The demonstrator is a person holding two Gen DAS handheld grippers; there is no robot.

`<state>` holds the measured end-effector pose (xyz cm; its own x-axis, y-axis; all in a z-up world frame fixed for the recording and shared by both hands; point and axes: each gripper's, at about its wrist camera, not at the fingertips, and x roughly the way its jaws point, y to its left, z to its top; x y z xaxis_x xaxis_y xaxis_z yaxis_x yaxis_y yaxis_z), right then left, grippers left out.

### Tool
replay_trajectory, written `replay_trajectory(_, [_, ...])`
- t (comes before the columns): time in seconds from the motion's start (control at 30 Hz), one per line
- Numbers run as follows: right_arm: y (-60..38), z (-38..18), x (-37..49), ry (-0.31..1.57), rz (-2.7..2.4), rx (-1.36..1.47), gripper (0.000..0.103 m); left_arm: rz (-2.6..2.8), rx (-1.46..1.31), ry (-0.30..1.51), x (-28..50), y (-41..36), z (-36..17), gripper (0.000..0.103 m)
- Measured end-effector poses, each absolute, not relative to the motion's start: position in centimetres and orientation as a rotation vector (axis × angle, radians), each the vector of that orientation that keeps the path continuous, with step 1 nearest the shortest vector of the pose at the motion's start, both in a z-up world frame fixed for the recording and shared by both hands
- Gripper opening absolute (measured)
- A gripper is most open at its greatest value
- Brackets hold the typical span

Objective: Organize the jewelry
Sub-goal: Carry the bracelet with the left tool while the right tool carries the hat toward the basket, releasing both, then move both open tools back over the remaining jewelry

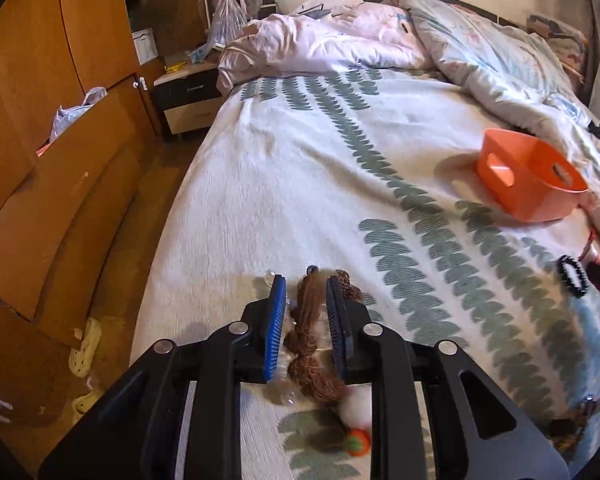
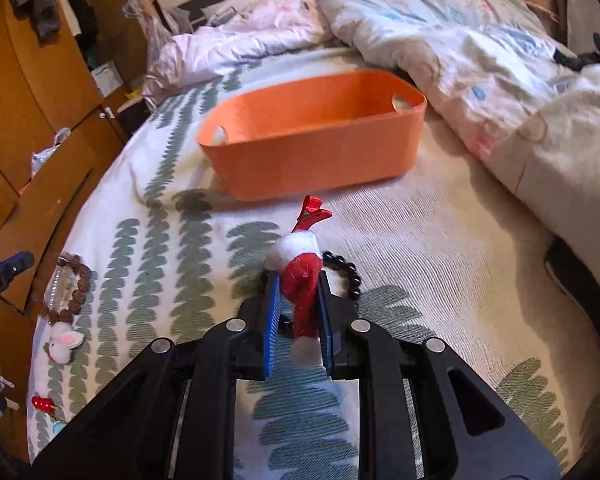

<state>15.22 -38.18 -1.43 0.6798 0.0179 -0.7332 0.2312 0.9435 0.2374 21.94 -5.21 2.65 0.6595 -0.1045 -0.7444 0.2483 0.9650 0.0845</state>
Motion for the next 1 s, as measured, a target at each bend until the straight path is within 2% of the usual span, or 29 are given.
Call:
replay_trajectory(0.2, [-39.1, -2.2, 15.4, 0.843, -0.138, 0.343, 0.025, -0.170, 0.169, 0.839, 22.5, -3.9, 2.6, 0.025])
replay_trajectory(0.23, [-39.2, -2.3, 15.4, 0.851, -0.142, 0.338, 0.029, -0.164, 0.164, 0.836, 22.5, -3.7, 2.7, 0.032])
replay_trajectory(0.27, [-39.2, -2.3, 15.5, 0.861, -0.149, 0.332, 0.032, -0.157, 0.159, 0.829, 22.2, -3.4, 3.0, 0.044])
replay_trajectory(0.33, [-39.3, -2.2, 15.2, 0.859, -0.161, 0.324, 0.055, -0.141, 0.155, 0.810, 22.0, -3.2, 3.4, 0.056])
replay_trajectory(0.43, [-39.3, -1.5, 14.7, 0.836, -0.184, 0.300, 0.072, -0.130, 0.148, 0.776, 20.9, -2.7, 4.4, 0.060])
replay_trajectory(0.8, [-40.1, 2.6, 9.7, 0.685, -0.172, 0.353, 0.083, -0.103, 0.085, 0.751, 17.3, 0.3, 5.9, 0.067])
replay_trajectory(1.0, [-37.0, 4.6, 5.4, 0.620, -0.098, 0.269, 0.087, -0.124, 0.005, 0.729, 14.6, 1.7, 6.6, 0.078])
